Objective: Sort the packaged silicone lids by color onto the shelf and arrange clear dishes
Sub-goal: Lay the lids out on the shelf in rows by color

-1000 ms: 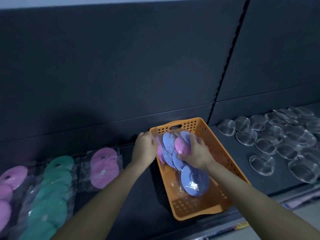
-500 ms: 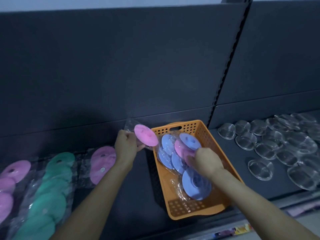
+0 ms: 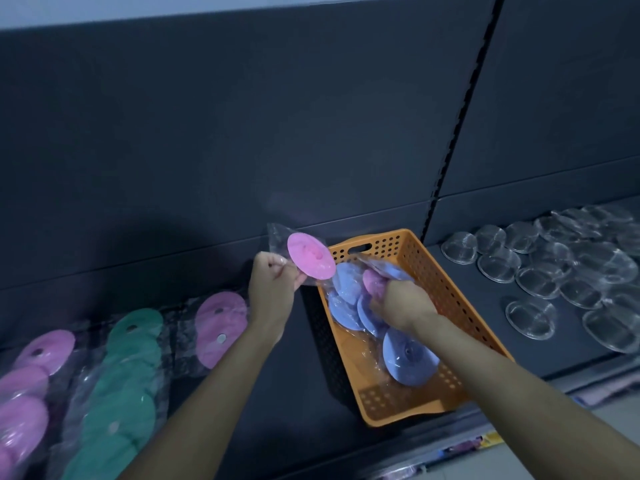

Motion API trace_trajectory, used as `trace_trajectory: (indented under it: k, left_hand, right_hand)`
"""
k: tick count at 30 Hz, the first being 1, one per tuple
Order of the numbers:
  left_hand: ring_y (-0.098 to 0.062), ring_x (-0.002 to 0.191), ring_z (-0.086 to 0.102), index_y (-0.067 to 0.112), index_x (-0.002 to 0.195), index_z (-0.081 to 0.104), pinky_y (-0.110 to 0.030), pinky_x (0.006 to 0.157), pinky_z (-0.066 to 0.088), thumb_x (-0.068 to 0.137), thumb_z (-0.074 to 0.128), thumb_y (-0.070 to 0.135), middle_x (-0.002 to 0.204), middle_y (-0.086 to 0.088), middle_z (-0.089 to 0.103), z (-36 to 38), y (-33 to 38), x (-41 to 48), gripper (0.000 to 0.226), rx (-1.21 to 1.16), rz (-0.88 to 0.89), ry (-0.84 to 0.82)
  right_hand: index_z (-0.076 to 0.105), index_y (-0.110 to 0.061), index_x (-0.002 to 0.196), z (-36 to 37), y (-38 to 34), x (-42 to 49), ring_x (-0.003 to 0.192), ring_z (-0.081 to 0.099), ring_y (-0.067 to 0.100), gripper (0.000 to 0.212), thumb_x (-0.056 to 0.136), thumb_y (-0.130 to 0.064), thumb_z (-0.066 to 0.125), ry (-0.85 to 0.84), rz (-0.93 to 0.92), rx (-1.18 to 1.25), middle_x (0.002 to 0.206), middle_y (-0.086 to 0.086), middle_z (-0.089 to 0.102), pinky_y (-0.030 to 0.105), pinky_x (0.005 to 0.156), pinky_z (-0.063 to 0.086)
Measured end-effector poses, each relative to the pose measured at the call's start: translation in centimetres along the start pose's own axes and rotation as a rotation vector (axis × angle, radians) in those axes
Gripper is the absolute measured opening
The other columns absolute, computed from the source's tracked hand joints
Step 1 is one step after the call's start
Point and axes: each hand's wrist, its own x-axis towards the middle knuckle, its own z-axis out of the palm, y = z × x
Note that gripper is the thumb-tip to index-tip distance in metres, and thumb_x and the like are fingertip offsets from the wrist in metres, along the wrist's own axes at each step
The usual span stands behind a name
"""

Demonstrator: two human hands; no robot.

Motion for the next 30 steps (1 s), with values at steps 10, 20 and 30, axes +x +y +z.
trace_trajectory:
  k: [10, 20, 30]
  left_hand:
    - [-0.012, 0.078, 0.065, 0.01, 0.079, 0.041, -0.021, 0.073, 0.055, 0.085, 0.053, -0.004, 0.075, -0.008, 0.052, -0.4, -0.1, -0.1, 0.019, 0.005, -0.031, -0.071]
    - [-0.025, 0.089, 0.065, 0.013, 0.08, 0.037, -0.035, 0.083, 0.055, 0.092, 0.048, -0.002, 0.088, -0.015, 0.056, -1.9, 0.7, -1.4, 0.022, -0.213, -0.116, -0.193]
    - [-0.039, 0.097, 0.068, 0.013, 0.077, 0.037, -0.043, 0.083, 0.057, 0.095, 0.043, -0.004, 0.103, -0.026, 0.063, -6.1, 1.0, -3.2, 0.026, -0.418, -0.275, -0.26]
  right_hand:
    - [0.047, -0.015, 0.065, -3.6, 1.4, -1.7, 0.052, 0.046, 0.022, 0.022, 0.084, -0.005, 0.048, 0.382, -0.049, 0.4, 0.052, 0.002, 0.048, 0.031, 0.047, 0.029]
    - [0.032, -0.014, 0.056, -4.1, -1.0, -3.3, 0.053, 0.028, 0.009, 0.033, 0.083, 0.001, 0.045, 0.497, -0.198, 0.767, 0.056, -0.001, 0.034, 0.03, 0.052, 0.025]
    - [0.067, -0.009, 0.102, -1.3, -7.3, -6.9, 0.062, 0.053, 0.011, 0.037, 0.081, -0.025, 0.041, 0.454, -0.623, 0.401, 0.072, -0.001, 0.066, 0.022, 0.062, 0.047]
